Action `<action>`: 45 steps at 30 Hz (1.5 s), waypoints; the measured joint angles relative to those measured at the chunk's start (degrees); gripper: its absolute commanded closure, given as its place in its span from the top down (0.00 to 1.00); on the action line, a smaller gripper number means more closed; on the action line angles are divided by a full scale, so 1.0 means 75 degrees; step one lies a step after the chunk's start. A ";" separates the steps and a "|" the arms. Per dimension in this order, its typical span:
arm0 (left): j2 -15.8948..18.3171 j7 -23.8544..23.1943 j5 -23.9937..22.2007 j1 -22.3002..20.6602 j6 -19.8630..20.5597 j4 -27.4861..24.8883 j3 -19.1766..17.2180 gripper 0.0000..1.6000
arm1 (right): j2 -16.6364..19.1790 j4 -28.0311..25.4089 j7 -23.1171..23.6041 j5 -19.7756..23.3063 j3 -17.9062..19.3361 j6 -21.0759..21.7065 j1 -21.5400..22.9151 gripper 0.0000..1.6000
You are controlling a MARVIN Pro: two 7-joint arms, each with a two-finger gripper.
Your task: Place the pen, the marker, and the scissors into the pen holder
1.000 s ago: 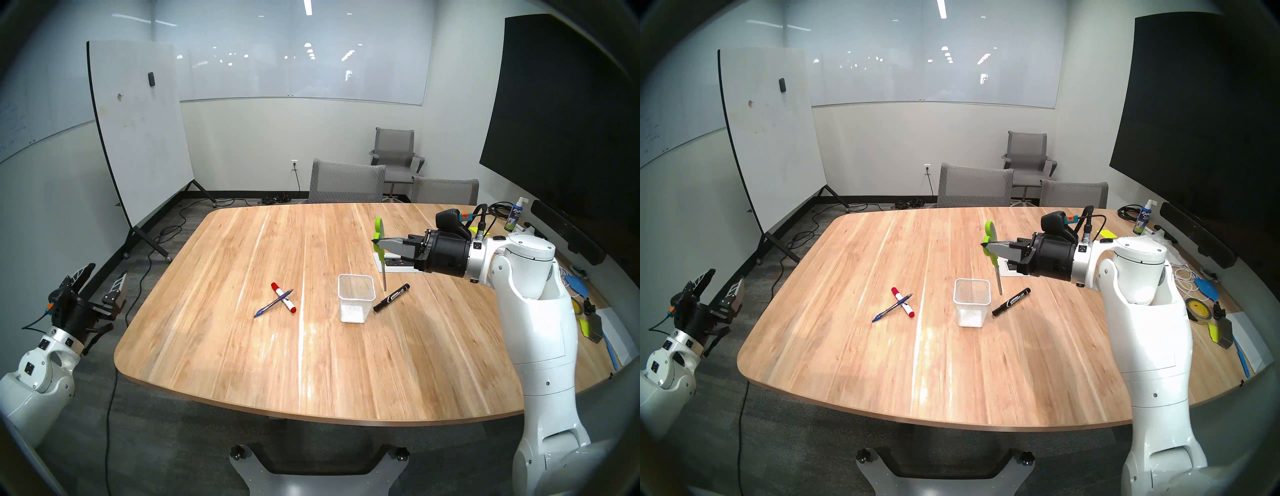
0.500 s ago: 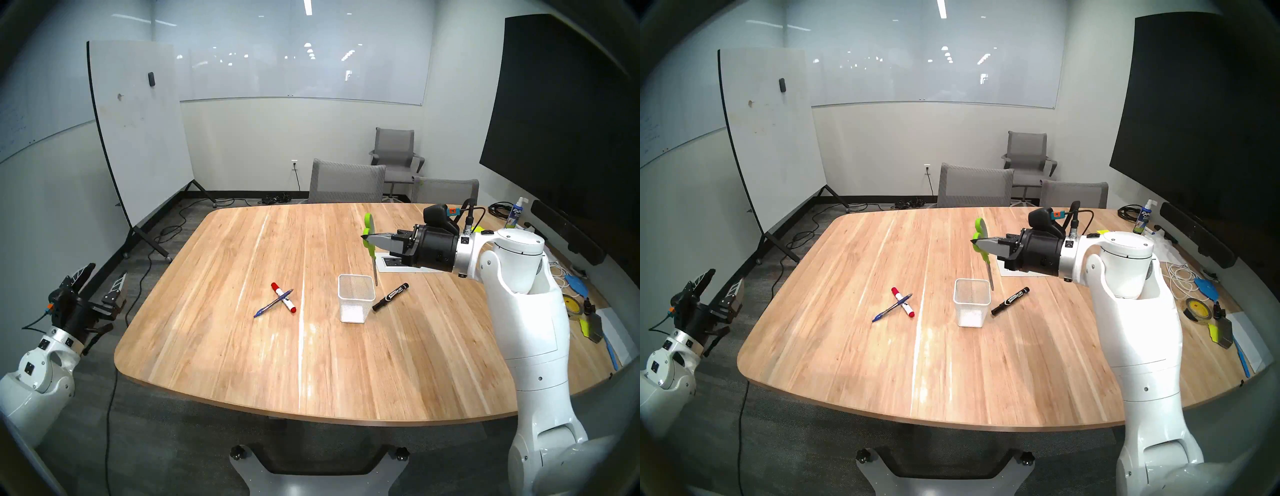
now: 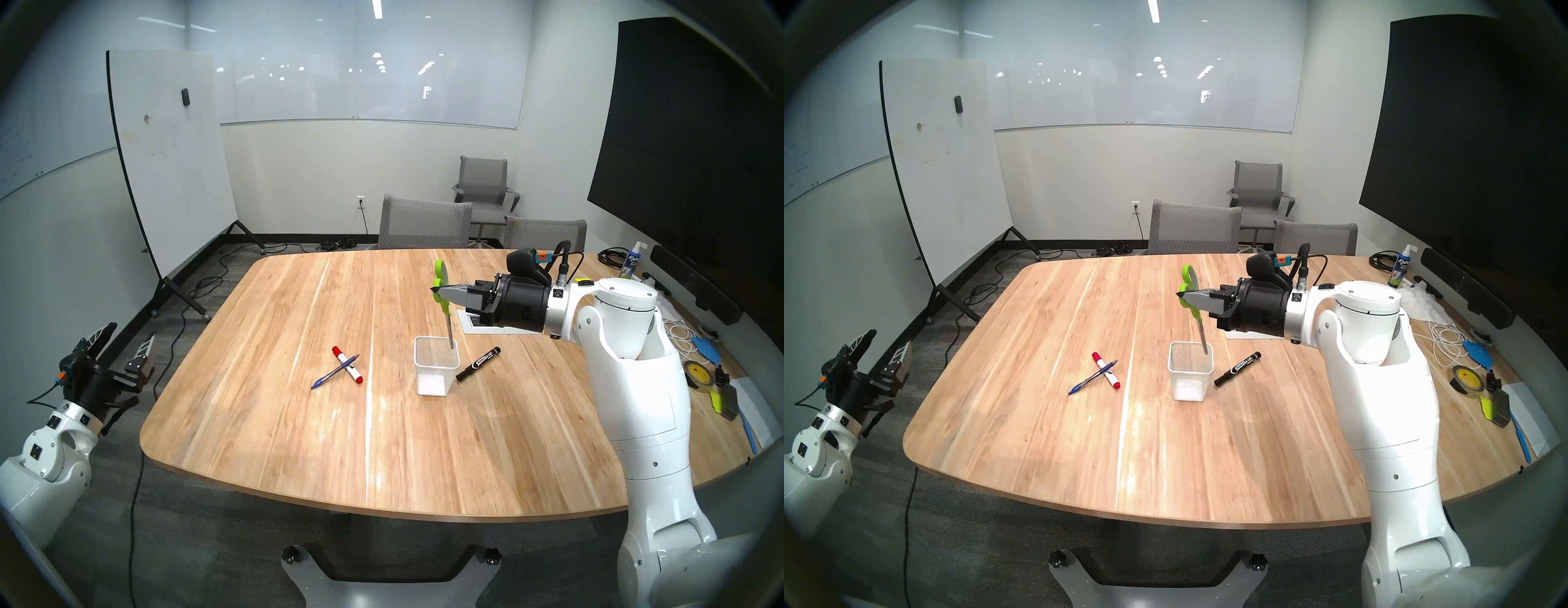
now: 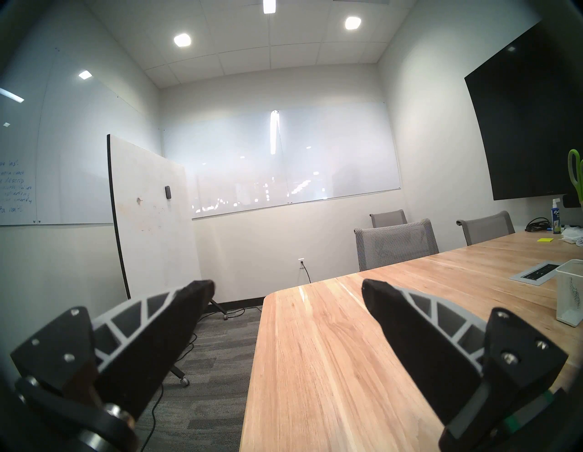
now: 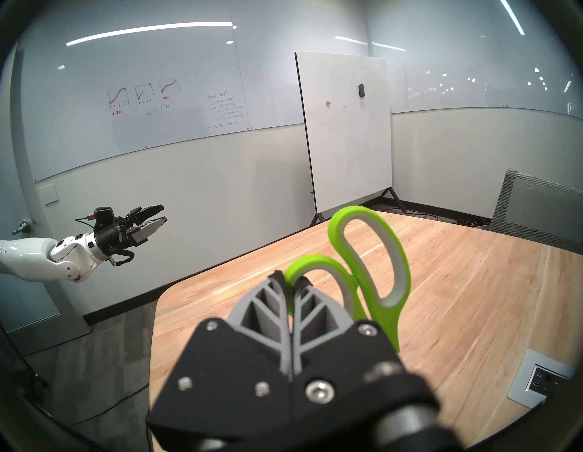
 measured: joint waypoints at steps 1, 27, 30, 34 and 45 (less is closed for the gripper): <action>0.0000 0.0000 0.0000 0.0000 0.0000 0.0000 0.0000 1.00 | -0.0006 0.0014 -0.0007 0.0000 -0.0014 -0.0019 -0.0003 0.00; 0.0000 0.0000 0.0000 0.0002 0.0000 -0.0001 -0.0002 1.00 | -0.0091 0.0408 0.0041 -0.0004 -0.0216 -0.0476 -0.0177 0.00; 0.0000 0.0000 0.0000 0.0002 0.0000 -0.0001 -0.0002 1.00 | -0.0091 0.0494 0.0077 -0.0006 -0.0208 -0.0556 -0.0213 0.00; 0.0000 0.0000 0.0000 0.0002 0.0000 -0.0001 -0.0003 1.00 | -0.0091 0.0620 0.0111 -0.0024 -0.0208 -0.0651 -0.0251 0.00; 0.0000 0.0000 0.0000 0.0002 0.0000 -0.0001 -0.0003 1.00 | -0.0098 0.0889 0.0150 -0.0137 -0.0382 -0.0900 -0.0328 0.00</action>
